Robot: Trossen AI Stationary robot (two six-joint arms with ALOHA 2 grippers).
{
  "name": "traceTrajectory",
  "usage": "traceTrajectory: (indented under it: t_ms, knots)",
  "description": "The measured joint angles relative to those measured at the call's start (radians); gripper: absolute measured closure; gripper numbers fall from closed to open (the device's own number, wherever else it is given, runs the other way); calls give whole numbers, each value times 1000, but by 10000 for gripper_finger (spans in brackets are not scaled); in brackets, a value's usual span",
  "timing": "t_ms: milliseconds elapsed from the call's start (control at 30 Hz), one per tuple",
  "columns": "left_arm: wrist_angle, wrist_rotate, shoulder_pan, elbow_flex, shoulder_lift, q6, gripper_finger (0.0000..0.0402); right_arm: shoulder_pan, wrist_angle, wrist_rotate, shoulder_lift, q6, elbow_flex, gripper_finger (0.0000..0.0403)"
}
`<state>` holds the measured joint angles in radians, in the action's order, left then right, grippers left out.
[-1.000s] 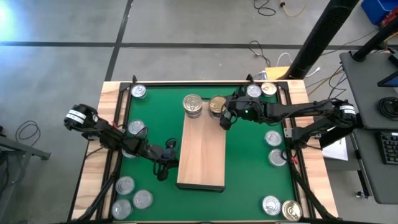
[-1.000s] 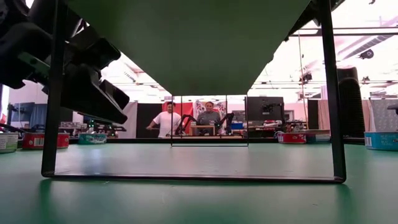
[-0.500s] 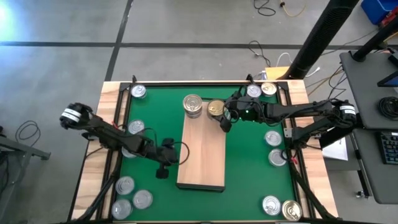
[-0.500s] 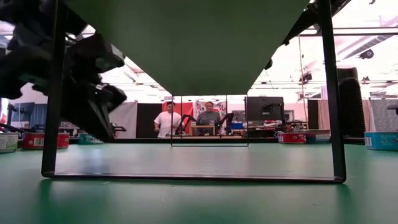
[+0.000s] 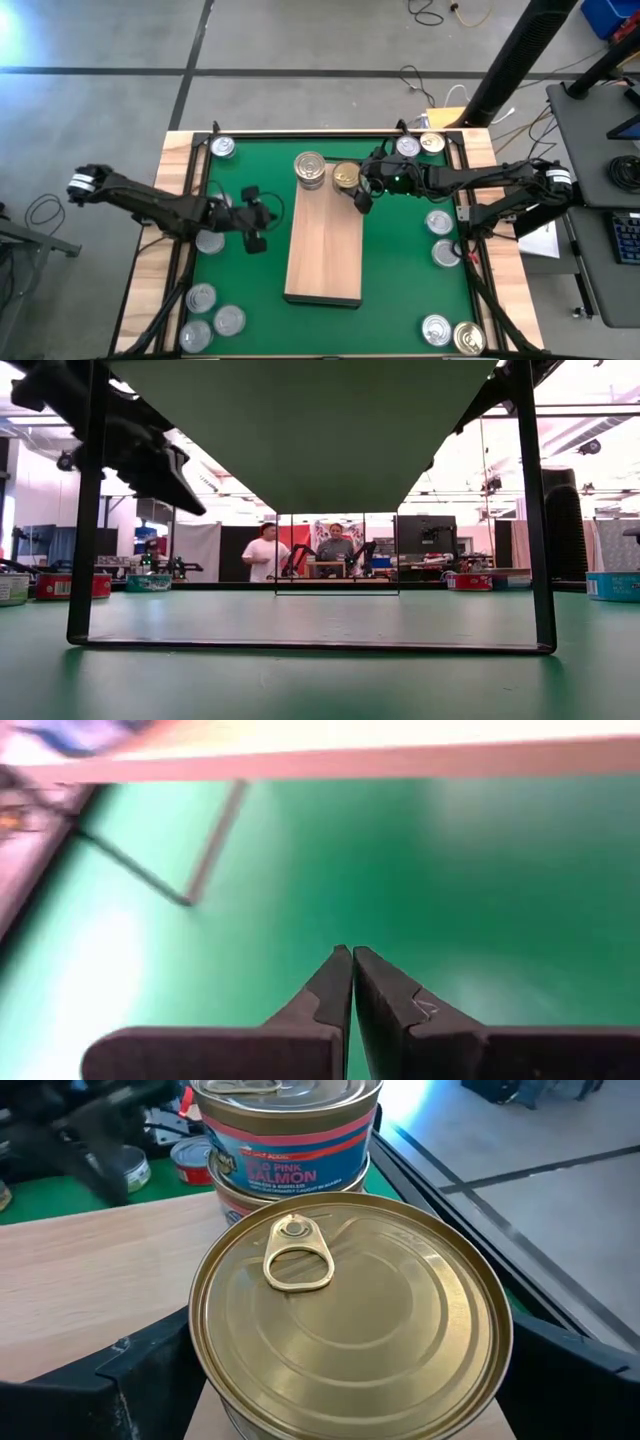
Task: Stack canned seafood by type on shelf
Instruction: Stack the green tuna can on top of the other green tuna can on the shelf
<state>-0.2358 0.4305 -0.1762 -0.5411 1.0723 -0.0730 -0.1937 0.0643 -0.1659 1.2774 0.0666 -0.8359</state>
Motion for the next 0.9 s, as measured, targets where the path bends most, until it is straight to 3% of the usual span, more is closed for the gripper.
traceTrajectory:
  t_ms: [267, 333, 533, 900]
  knots:
    - [-16, 239, 137, -39, -11, 165, 402, -3, 6, -3, 0, 3, 6, 3]
    - [0, 187, 186, -61, -10, 216, 402, -3, 6, -6, 0, 6, 7, 3]
    - [55, -110, 336, -116, -5, 355, 402, -3, 5, -9, 0, 4, 7, 3]
    - [193, -153, 410, -160, 115, 418, 402, -23, 30, 49, -1, -67, 29, 3]
